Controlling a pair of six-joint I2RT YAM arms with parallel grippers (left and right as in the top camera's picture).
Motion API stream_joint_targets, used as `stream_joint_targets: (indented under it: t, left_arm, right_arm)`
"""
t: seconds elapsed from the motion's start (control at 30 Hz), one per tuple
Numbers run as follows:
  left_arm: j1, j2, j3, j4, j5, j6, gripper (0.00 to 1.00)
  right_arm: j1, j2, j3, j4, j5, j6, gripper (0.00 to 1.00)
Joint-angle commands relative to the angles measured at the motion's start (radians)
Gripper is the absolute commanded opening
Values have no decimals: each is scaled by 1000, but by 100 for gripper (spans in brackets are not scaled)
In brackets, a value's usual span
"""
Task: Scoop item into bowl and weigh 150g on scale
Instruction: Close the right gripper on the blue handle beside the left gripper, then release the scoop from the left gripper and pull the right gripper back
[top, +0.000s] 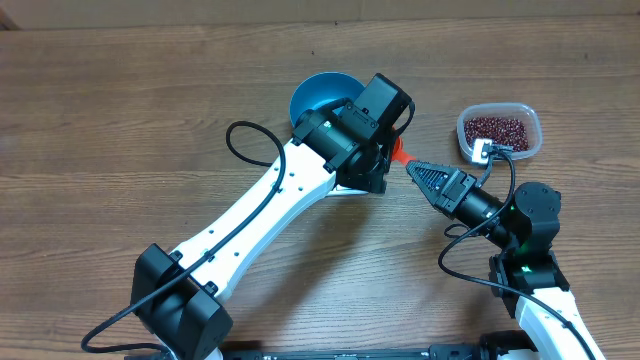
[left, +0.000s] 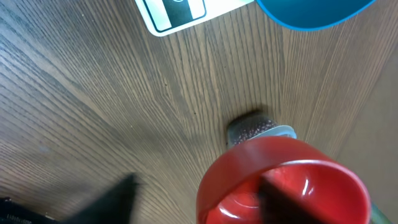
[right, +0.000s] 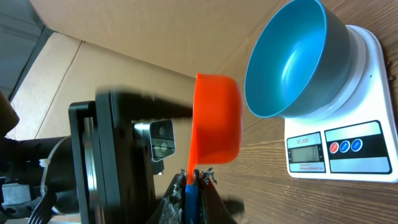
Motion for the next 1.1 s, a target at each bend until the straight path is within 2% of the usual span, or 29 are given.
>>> stream_joint_targets:
  t: [0.0, 0.2, 0.3, 0.6, 0.9, 1.07]
  left_arm:
    - [-7, -19, 17, -23, -8, -9, 100]
    - [-5, -19, 17, -25, -7, 62, 100]
    - [-5, -19, 17, -38, 15, 138, 99]
    - [-4, -19, 17, -47, 17, 458, 100]
    - [16, -19, 17, -47, 11, 809, 100]
    - [21, -19, 17, -48, -48, 949, 100]
  right_arm:
    - [5, 2, 22, 8, -3, -19, 4]
    - [-2, 2, 22, -34, 8, -116, 4]
    - [-24, 2, 22, -87, 14, -168, 4]
    - [-74, -4, 22, -213, 19, -303, 4]
    - [-107, -4, 22, -301, 75, -336, 4]
    - [-107, -4, 22, -357, 140, -359, 4]
